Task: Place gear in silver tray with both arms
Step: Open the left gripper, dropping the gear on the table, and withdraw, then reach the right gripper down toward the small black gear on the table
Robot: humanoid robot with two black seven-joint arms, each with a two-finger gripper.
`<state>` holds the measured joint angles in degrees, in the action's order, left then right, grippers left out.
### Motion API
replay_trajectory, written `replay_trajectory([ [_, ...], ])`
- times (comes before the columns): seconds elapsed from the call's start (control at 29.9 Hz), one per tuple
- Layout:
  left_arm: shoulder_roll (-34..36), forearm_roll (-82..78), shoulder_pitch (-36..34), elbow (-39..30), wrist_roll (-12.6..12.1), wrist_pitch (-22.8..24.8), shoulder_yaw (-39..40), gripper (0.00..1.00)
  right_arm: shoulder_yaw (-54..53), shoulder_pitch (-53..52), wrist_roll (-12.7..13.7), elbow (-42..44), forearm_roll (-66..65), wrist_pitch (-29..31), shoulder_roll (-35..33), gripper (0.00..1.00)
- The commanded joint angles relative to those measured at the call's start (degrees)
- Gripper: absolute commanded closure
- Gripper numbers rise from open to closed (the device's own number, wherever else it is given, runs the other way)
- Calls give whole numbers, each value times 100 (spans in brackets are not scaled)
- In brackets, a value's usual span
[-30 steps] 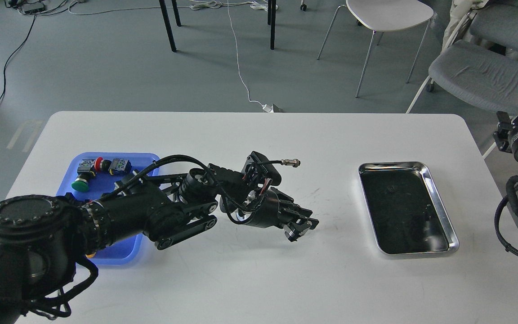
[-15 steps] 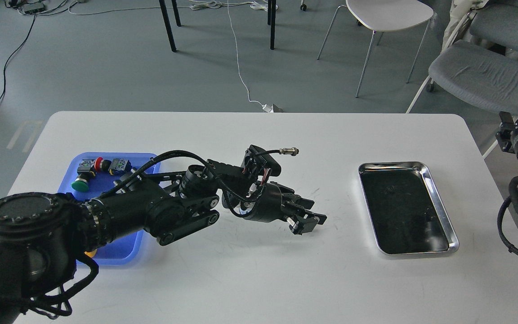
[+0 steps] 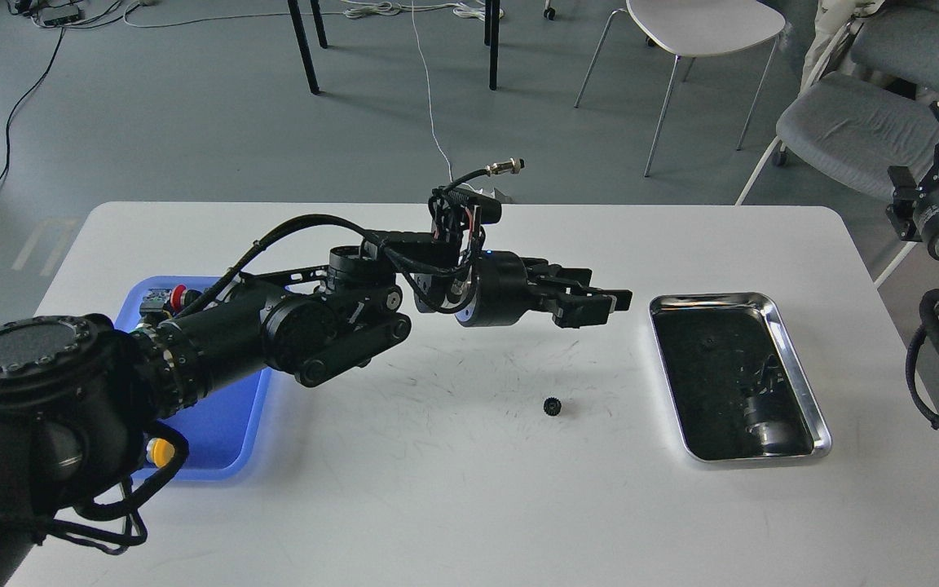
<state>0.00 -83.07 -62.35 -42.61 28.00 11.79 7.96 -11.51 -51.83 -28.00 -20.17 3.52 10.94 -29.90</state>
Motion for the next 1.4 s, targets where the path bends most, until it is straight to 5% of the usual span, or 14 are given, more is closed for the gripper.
replay_trajectory([
  [0.0,79,458,-66,60,0,-116,118,13,368,-230,0,-22,-1,49,2,5],
  [0.43,1476,2830,-75,253,0,-994,373,3,852,-1153,0,-66,-572,374,-24,5],
  [0.8,2057,4360,-75,561,0,-1258,531,3,1186,-2102,0,-241,-1740,374,98,5],
  [1.37,2751,5688,127,807,0,-968,513,2,2724,-3158,0,-470,-2821,383,1390,5],
])
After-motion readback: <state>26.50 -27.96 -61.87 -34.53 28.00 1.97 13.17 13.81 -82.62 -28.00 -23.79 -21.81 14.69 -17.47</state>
